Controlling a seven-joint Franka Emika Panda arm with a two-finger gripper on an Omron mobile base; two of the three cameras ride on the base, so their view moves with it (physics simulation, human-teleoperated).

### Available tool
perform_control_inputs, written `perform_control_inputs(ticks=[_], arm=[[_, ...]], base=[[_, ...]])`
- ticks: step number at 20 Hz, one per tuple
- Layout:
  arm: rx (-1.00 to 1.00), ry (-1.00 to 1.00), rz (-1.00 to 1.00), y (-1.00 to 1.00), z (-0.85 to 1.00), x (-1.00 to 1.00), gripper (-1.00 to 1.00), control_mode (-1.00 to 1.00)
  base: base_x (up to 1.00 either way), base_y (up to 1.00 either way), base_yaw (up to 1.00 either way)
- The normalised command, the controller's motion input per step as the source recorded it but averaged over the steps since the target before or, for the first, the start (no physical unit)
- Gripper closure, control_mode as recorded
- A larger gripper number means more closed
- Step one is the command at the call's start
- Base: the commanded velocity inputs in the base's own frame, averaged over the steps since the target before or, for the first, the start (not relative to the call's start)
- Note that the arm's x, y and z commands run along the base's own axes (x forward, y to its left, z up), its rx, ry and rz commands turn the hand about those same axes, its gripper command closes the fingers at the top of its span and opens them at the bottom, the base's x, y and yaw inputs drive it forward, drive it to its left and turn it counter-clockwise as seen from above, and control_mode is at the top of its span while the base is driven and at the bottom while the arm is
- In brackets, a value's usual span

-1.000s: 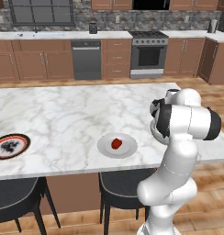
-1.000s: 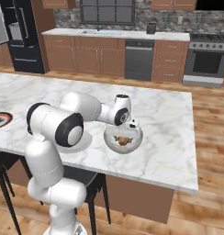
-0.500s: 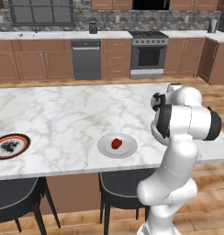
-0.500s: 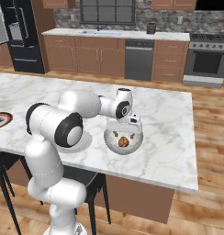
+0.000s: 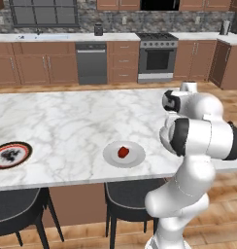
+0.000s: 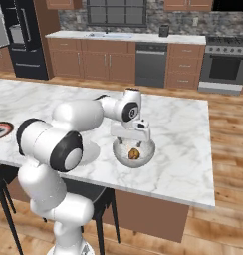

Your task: Pick the chicken drumstick and bell pepper from their plates and place them in the bowl. Then put the bowl in the fridge.

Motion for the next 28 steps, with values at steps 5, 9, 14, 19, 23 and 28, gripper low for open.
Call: perform_control_inputs(ticks=[5,9,14,19,23,28], arm=[[0.00,0.00,-0.11,0.42,0.18,-0.47,-1.00,-1.00],[0.01,-0.01,-0.12,0.46,0.17,-0.52,-1.00,-1.00],[0.00,-0.05,-0.06,0.53,0.14,-0.46,-1.00,-1.00],[-0.01,-0.06,-0.03,0.77,0.01,-0.18,-1.00,-1.00],[-0.02,-0.02,0.00,0.89,0.00,0.00,-1.00,-1.00],[0.00,0.00,-0.03,0.76,0.00,0.12,-1.00,-1.00]], base=[[0.00,0.00,0.00],[0.00,0.00,0.00],[0.00,0.00,0.00],[0.00,0.00,0.00],[0.00,0.00,0.00],[0.00,0.00,0.00]])
